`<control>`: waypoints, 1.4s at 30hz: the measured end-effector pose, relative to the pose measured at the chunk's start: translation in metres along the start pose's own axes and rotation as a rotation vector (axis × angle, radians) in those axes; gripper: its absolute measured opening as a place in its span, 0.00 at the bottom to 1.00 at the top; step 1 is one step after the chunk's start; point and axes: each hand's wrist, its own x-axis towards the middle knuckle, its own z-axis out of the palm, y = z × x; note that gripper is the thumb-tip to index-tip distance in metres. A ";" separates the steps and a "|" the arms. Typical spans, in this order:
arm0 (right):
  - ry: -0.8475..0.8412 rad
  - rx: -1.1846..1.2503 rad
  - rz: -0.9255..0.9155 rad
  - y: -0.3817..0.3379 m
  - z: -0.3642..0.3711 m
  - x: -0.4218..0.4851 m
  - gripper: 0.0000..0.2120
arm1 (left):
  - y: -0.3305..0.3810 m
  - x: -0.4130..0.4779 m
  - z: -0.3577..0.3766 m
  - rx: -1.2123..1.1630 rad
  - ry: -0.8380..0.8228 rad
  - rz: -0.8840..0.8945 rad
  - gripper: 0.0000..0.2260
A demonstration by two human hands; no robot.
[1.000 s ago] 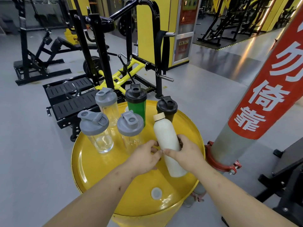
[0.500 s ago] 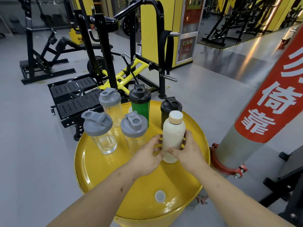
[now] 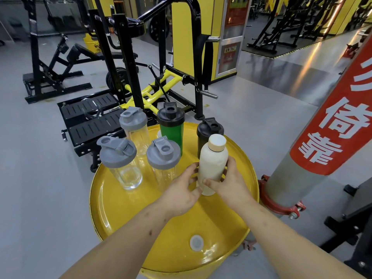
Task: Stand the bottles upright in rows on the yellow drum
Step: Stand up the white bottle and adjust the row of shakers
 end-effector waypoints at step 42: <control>-0.401 -0.430 0.306 -0.021 0.036 -0.025 0.14 | -0.044 -0.038 -0.073 0.299 0.180 -0.274 0.22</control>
